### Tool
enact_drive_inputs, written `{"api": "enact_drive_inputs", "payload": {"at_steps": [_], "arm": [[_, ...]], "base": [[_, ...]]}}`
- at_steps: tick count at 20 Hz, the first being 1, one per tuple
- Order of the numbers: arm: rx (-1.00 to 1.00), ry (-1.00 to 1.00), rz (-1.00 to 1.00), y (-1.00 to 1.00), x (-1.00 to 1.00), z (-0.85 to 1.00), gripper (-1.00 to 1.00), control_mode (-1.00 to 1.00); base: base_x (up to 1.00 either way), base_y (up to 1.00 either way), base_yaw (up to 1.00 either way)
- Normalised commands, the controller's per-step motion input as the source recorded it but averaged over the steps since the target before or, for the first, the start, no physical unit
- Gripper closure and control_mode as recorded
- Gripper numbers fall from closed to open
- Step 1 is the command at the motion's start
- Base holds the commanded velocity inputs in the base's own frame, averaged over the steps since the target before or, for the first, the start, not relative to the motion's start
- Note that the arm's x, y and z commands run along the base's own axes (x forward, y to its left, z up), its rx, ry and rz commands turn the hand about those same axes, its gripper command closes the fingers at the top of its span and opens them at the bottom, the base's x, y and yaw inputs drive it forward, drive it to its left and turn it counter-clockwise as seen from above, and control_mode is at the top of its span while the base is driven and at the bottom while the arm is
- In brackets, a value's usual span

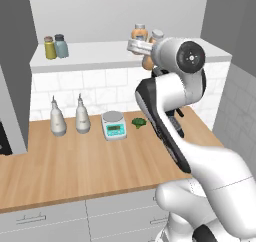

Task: Put the shaker and condiment bottle from the counter next to their counterparts in the cabinet.

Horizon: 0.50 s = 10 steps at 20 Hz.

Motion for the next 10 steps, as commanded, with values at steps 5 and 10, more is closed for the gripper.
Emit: {"api": "enact_drive_inputs", "payload": {"at_steps": [5,10], "arm": [[-0.04,0.01,0.16,0.14,0.31,-0.06,1.00,-1.00],[0.00,0.00,0.04,0.00,0.51,0.01,1.00,-1.00]], "base": [[0.00,0.00,0.00],[0.00,0.00,0.00]]}}
